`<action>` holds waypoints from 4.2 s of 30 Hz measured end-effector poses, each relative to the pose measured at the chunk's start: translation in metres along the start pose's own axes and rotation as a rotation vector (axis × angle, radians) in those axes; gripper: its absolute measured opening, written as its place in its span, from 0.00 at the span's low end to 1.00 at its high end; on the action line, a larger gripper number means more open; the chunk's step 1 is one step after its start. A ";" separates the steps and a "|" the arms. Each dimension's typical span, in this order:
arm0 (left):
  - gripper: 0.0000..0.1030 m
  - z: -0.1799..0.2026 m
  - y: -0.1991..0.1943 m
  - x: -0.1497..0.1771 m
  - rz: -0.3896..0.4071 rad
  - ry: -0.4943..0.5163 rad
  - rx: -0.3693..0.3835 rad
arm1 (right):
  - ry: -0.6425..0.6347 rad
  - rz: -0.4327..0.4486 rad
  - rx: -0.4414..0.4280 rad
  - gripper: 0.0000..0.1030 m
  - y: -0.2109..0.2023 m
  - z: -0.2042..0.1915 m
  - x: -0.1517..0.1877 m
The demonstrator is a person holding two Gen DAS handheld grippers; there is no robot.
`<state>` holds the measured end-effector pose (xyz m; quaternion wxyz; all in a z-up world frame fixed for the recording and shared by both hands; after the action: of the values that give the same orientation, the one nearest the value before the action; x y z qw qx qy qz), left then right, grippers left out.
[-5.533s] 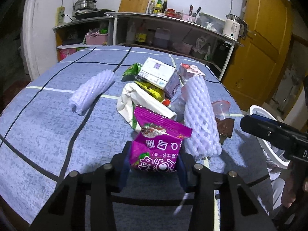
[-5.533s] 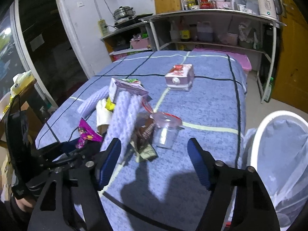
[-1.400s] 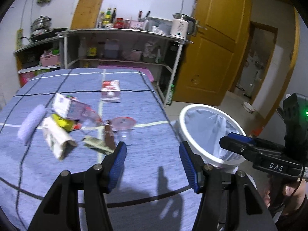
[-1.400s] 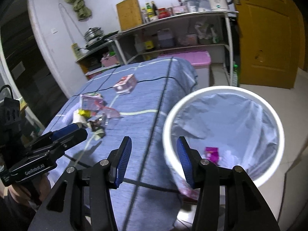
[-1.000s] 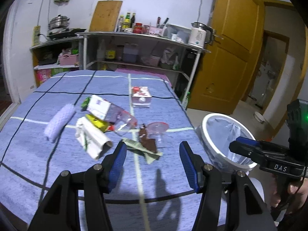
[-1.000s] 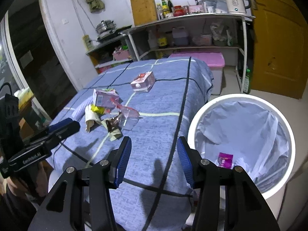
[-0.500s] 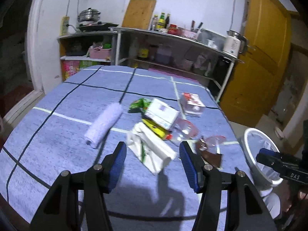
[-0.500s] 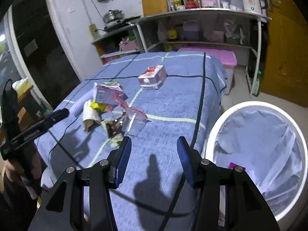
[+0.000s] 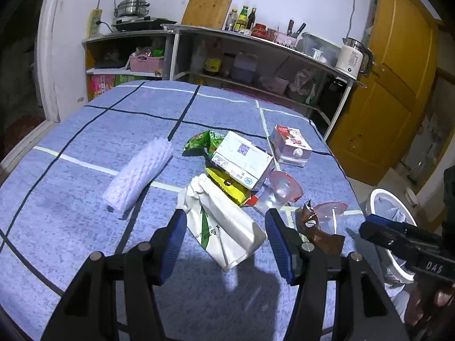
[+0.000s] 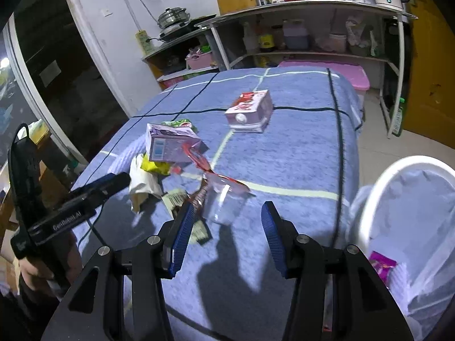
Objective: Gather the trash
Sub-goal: 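Grasp the white paper bag with the left gripper while the right grasps the clear cup, then carry the bag and cup over the bin and release both, then return both tools to the table toward the foam net and chocolate wrapper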
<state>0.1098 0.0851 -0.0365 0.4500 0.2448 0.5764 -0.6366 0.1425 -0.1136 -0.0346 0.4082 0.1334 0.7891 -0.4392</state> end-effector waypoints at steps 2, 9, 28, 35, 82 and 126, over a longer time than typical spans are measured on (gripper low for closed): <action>0.58 0.001 0.003 0.000 -0.008 -0.006 -0.002 | -0.001 -0.014 0.003 0.49 0.009 -0.003 0.000; 0.58 0.001 0.021 0.004 -0.046 -0.039 -0.021 | 0.011 -0.058 0.034 0.49 0.032 -0.001 0.002; 0.23 0.007 0.006 0.008 -0.040 -0.003 -0.002 | 0.016 -0.038 0.027 0.30 0.024 0.001 -0.001; 0.22 0.011 -0.015 0.007 -0.019 0.005 0.004 | 0.023 -0.012 0.024 0.30 0.002 0.002 0.004; 0.22 0.274 0.007 0.030 -0.140 0.299 0.507 | 0.281 0.116 0.337 0.30 -0.146 0.174 0.049; 0.44 0.205 -0.039 0.021 -0.059 0.226 0.414 | 0.115 0.165 0.276 0.43 -0.153 0.103 0.030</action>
<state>0.1092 -0.1196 0.0097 0.3039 0.3847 0.4872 -0.7227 0.0907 -0.2889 0.0034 0.3749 0.2777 0.7296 -0.5000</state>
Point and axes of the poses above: each gripper's, at about its wrist camera, not at the fingertips, and y roughly the way its jaws point, z to its right, x to its underside, the point moved 3 cm from there along y, roughly the way its jaws point, and after that the axes turned 10 degrees about z, right-handed, at the moved point
